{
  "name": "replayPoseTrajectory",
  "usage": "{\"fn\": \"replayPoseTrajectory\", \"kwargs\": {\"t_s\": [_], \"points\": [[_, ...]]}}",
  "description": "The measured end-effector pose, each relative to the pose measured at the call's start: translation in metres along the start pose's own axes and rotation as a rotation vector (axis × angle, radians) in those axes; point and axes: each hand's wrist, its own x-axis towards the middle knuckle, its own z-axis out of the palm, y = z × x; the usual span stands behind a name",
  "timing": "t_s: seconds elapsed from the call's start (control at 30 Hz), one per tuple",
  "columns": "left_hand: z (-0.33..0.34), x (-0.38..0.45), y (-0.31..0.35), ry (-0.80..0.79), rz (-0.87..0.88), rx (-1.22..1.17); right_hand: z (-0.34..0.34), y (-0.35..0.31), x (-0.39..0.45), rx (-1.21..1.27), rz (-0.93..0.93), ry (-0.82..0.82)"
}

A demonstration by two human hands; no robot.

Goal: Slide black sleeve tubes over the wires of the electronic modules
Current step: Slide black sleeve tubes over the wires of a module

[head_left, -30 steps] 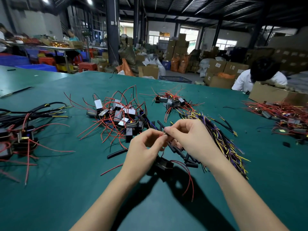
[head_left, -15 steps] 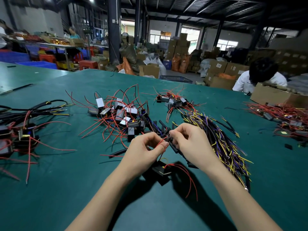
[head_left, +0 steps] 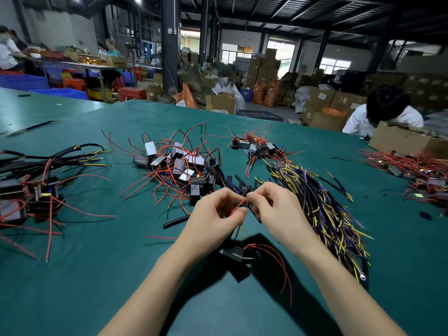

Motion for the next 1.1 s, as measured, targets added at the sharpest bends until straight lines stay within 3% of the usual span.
{"fn": "replayPoseTrajectory", "kwargs": {"t_s": [0.3, 0.6, 0.77, 1.1], "points": [[-0.004, 0.003, -0.003, -0.122, -0.114, -0.19, 0.001, 0.003, 0.002, 0.073, 0.041, 0.05], [-0.004, 0.003, 0.001, -0.136, -0.149, -0.208, 0.003, 0.001, 0.0, 0.067, 0.013, 0.013], [0.002, 0.002, 0.007, -0.081, -0.07, -0.171, 0.004, -0.002, 0.0, 0.103, -0.013, -0.007], [-0.007, 0.004, -0.001, -0.158, -0.132, -0.111, 0.011, 0.006, -0.002, 0.118, 0.036, 0.0]]}}
